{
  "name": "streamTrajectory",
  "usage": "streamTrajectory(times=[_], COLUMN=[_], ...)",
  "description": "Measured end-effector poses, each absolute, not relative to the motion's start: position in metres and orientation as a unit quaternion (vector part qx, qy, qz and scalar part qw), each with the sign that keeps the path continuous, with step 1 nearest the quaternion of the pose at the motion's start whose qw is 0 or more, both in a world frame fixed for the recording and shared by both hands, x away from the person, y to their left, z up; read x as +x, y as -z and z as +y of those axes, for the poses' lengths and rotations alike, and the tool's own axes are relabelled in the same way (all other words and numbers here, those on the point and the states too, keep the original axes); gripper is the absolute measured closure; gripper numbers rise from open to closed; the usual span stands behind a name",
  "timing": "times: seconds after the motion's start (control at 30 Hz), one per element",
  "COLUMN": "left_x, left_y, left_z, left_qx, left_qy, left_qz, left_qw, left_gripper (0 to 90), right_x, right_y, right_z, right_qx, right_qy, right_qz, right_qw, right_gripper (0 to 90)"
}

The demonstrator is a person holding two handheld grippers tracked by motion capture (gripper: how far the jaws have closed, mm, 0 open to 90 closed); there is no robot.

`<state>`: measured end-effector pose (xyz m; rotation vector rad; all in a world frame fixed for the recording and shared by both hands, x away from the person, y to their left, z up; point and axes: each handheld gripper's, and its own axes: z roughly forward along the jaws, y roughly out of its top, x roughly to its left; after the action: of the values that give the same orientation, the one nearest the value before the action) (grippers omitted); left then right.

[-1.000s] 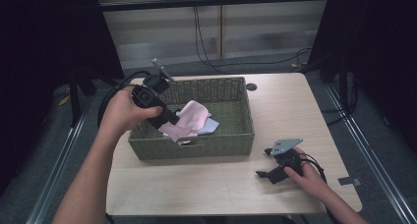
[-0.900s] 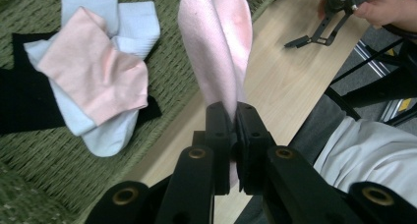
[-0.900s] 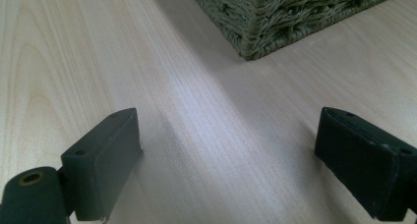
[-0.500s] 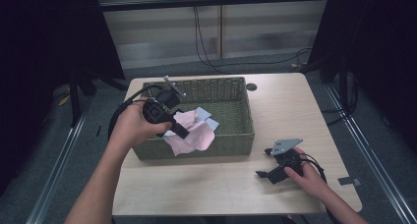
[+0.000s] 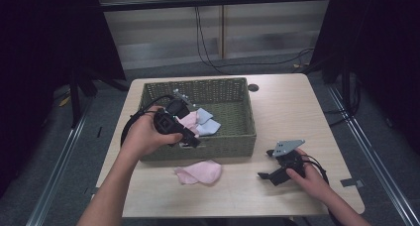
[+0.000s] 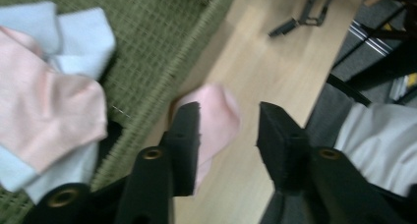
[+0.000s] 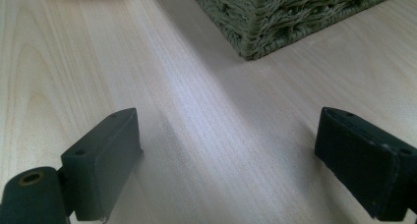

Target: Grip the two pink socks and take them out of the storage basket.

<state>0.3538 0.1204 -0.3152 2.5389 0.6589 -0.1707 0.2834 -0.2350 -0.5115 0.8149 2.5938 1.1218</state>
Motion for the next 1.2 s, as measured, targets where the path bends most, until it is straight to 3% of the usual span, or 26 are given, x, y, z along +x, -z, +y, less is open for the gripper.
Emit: streamTrajectory(times=[0.4,1.2], left_x=[0.394,0.440], left_y=[0.325,0.360], left_z=[0.138,0.141], left_qx=[0.910,0.892], left_qy=[0.003,-0.008], left_qz=[0.304,0.376], left_qw=[0.282,0.251], left_gripper=[47.7,39.8], right_x=[0.283,0.283], right_y=[0.512,0.511], right_z=[-0.235,-0.235], right_qx=[0.275,0.276], right_qy=[-0.380,-0.379], right_qz=[0.877,0.878], right_qw=[0.099,0.100], right_gripper=[9.4,9.3])
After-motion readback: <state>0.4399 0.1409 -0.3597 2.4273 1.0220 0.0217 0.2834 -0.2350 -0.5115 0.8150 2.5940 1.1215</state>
